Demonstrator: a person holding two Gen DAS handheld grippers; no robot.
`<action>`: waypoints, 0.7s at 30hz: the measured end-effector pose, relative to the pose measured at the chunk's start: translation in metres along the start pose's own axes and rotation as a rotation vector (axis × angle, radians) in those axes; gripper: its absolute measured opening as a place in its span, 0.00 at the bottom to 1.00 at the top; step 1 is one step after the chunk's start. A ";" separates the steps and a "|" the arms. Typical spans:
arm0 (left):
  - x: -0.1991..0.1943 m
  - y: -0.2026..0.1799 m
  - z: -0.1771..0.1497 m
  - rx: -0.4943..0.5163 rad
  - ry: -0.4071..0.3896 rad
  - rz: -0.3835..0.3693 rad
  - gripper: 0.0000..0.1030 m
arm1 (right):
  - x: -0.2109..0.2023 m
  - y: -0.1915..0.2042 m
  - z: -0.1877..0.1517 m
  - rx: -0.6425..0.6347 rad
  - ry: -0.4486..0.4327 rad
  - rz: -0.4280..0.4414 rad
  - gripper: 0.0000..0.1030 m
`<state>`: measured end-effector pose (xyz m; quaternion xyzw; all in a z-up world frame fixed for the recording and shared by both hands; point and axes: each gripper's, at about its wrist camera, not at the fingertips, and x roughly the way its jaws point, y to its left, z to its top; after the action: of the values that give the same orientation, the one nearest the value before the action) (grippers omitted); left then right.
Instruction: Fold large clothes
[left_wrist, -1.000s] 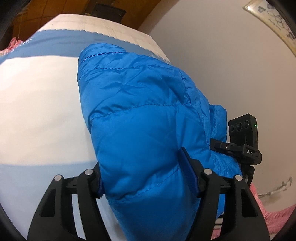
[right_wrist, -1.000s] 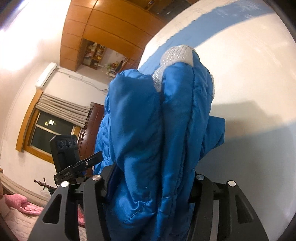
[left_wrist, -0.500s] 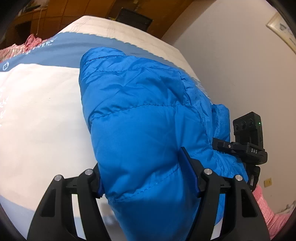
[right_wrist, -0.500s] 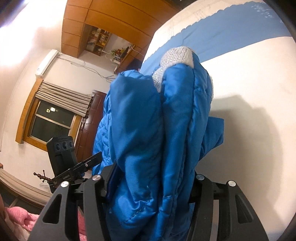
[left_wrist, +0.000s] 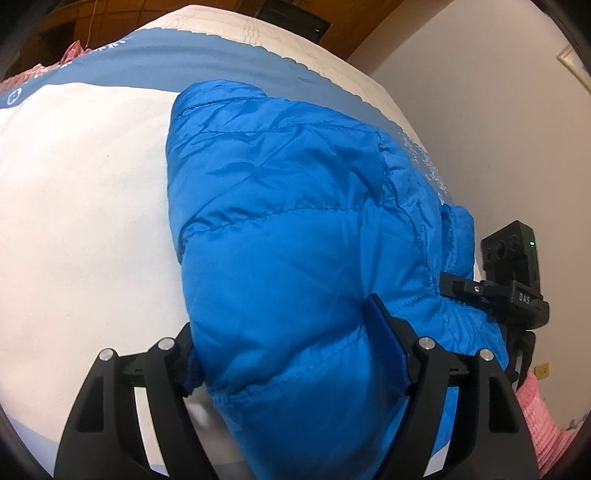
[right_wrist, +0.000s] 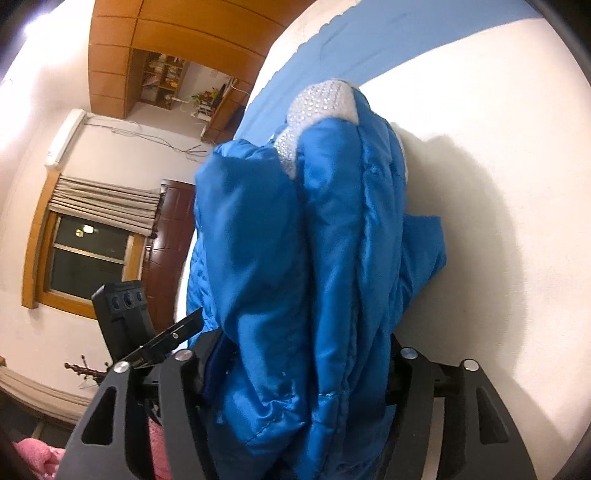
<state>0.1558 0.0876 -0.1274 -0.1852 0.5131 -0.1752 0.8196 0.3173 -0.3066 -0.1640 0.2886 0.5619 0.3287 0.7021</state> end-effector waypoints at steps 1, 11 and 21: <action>-0.003 0.000 -0.001 -0.001 0.000 0.016 0.74 | -0.001 0.003 0.004 -0.011 0.003 -0.016 0.69; -0.061 -0.025 -0.043 0.031 -0.057 0.115 0.79 | -0.063 0.046 -0.038 -0.123 -0.048 -0.116 0.77; -0.022 -0.036 -0.073 0.045 -0.006 0.178 0.81 | -0.041 0.022 -0.074 -0.099 -0.011 -0.345 0.77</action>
<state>0.0770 0.0580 -0.1228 -0.1210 0.5211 -0.1125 0.8373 0.2354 -0.3222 -0.1373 0.1550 0.5822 0.2289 0.7646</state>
